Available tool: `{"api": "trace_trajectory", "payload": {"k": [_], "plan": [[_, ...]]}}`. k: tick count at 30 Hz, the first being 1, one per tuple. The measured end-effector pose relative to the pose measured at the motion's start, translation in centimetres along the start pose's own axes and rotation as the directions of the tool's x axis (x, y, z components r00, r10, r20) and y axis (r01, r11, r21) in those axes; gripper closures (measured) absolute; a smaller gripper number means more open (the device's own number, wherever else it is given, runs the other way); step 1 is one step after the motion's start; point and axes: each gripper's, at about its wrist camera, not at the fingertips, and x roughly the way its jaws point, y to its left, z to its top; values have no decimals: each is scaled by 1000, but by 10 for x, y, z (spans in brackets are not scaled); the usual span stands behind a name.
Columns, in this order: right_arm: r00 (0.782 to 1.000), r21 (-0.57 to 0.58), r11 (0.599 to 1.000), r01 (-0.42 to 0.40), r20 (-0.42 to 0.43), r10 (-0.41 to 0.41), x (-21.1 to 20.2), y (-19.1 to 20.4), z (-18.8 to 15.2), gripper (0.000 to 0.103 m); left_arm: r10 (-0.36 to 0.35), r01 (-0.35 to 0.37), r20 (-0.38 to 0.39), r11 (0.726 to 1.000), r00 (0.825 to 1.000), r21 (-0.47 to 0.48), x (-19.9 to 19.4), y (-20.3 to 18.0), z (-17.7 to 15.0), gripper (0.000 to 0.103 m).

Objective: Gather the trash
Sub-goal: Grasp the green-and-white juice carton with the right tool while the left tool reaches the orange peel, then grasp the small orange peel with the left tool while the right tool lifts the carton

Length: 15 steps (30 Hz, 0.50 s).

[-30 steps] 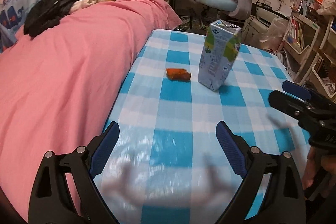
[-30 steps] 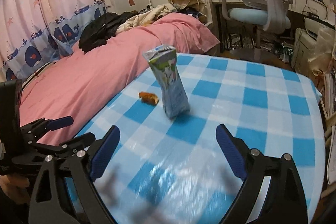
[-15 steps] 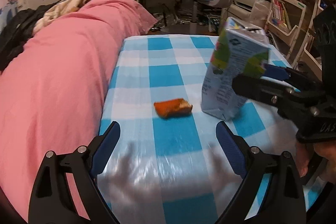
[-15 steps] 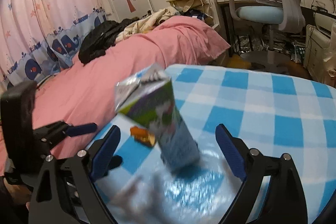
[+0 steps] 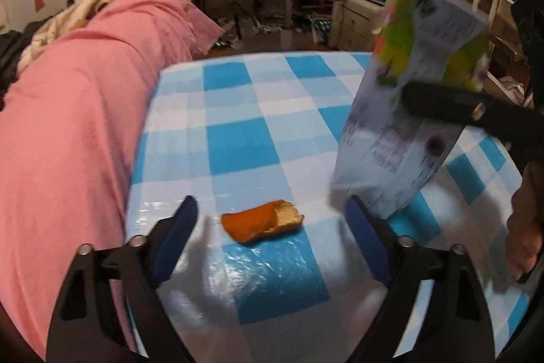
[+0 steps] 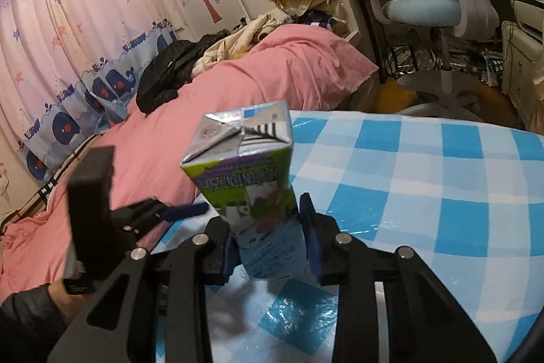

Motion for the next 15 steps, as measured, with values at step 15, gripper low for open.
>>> {"api": "trace_trajectory", "payload": {"k": [15], "plan": [[996, -19, 997, 74, -40, -75, -34, -17, 2, 69, -171, 199, -204, 972, 964, 122, -19, -43, -25, 54]]}}
